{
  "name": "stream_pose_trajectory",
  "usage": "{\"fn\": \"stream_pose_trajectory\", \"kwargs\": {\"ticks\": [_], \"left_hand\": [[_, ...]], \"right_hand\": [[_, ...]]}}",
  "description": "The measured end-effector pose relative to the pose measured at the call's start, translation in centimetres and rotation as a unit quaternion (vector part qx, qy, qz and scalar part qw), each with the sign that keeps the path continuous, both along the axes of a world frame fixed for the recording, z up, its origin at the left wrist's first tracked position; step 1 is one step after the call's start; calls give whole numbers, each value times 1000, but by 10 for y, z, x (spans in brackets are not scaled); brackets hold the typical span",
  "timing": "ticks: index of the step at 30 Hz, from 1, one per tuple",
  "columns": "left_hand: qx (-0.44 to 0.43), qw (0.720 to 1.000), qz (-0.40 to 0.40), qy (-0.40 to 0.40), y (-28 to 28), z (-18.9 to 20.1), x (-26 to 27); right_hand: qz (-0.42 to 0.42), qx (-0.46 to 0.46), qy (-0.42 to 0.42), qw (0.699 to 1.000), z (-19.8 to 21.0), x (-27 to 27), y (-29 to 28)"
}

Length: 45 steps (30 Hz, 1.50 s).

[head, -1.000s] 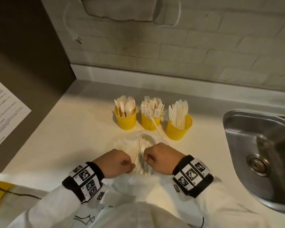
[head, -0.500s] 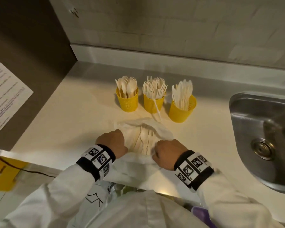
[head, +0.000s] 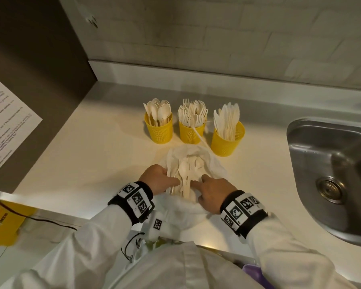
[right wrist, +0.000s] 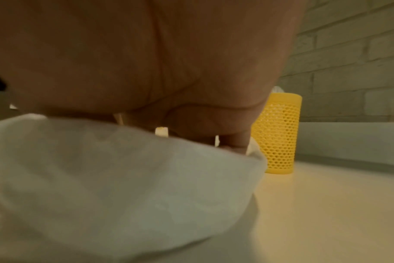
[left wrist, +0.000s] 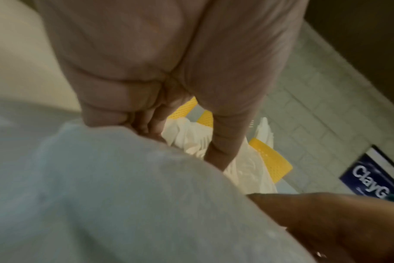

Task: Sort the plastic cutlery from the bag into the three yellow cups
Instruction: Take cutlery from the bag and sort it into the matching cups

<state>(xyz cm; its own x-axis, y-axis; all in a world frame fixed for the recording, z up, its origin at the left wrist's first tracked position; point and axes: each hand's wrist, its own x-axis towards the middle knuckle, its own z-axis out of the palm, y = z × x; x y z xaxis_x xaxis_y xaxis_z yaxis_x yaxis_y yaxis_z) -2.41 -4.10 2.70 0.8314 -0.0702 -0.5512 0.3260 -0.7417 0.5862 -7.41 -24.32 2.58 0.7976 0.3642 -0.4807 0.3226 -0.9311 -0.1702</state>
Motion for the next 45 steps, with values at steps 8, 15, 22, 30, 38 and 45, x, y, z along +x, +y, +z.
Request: {"fn": "stream_pose_trajectory", "kwargs": {"ticks": [8,15,22,30,38,45], "left_hand": [[99,990,-59,-83,-13,4,-4],[148,986,-38,-63,-37,-7,-12],[218,970,-79,-74,-53,-15,-8],[284,944,-123,-110,-50,-21,-1],[253,943,-160,-141,-43,-28,-12],[195,939,-197,-205,-32,-34,-18]], "right_hand": [[-36,38,-12,999,-7,-1,-4],[-38,45,-14,998,-10,-2,-6],[-97,81,13,992,-10,5,-9],[-243,162,20,956,-3,15,-20],[-261,191,1,946,-9,34,-13],[-326,229,14,917,-18,45,-5]]}}
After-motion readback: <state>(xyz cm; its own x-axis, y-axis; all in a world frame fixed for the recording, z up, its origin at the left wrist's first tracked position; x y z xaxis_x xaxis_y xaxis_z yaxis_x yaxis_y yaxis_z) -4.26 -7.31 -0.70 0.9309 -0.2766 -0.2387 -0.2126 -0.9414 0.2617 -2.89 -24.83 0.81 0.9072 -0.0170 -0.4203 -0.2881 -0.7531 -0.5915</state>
